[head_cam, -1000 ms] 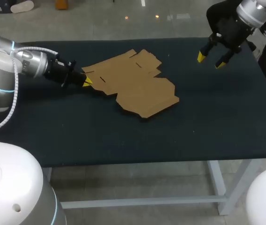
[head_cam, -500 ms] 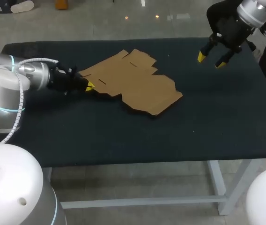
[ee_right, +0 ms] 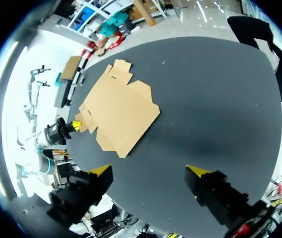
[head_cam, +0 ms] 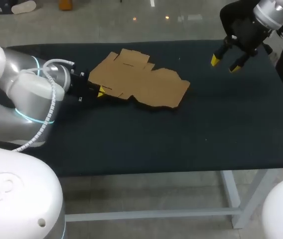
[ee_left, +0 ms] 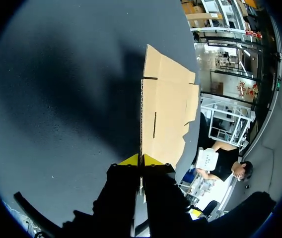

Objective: Assemble the packaging by folding the flat box into shape, placing the metal phone stand inside, and closing the box properly

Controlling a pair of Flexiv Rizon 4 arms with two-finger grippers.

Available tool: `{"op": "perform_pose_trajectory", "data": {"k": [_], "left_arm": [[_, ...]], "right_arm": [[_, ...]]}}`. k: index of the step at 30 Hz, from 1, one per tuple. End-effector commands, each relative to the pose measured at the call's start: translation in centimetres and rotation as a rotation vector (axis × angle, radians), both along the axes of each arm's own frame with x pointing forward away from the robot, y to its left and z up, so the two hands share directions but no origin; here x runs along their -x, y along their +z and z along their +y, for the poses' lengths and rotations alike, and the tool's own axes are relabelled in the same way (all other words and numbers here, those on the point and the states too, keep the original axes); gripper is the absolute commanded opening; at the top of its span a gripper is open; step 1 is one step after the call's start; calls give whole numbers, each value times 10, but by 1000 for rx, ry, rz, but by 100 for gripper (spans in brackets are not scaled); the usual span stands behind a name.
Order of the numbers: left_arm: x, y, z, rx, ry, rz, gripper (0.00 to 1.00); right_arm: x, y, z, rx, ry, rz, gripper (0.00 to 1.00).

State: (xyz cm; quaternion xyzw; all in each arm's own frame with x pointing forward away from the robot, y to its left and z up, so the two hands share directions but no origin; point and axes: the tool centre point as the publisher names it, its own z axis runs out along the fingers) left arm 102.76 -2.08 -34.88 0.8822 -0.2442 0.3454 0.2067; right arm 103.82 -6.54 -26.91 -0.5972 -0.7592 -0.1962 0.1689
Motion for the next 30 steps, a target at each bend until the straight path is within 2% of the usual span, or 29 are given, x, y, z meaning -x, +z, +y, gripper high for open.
{"op": "perform_pose_trajectory", "data": {"k": [1,9,10,11,12,13,14,17,18,23,30], "left_arm": [[4,-11,-8,-44,96,-57,0],[15,-20,-15,-47,89,-37,0],[16,-21,-15,-47,87,-36,3],[18,-21,-15,-47,83,-32,22],[20,-22,-16,-50,80,-25,49],[21,-23,-16,-49,77,-18,89],[23,-23,-15,-53,68,-8,100],[29,-22,-12,-30,16,30,100],[31,-21,-9,-4,-13,36,100],[37,-11,10,26,-77,66,100],[31,-2,37,83,-227,78,100]], "right_arm": [[-3,0,-2,-6,11,10,100],[-5,0,-1,-6,19,8,100],[-5,0,-1,-7,20,9,100],[-6,0,-1,-7,21,9,100],[-6,-1,0,-7,22,10,100],[-6,-1,0,-8,24,10,100],[-7,-2,1,-8,25,11,100],[-7,-2,1,-7,27,14,100],[-7,-2,1,-6,26,15,100],[-7,-3,0,-9,21,15,100],[-6,-5,1,-10,19,20,100]]}}
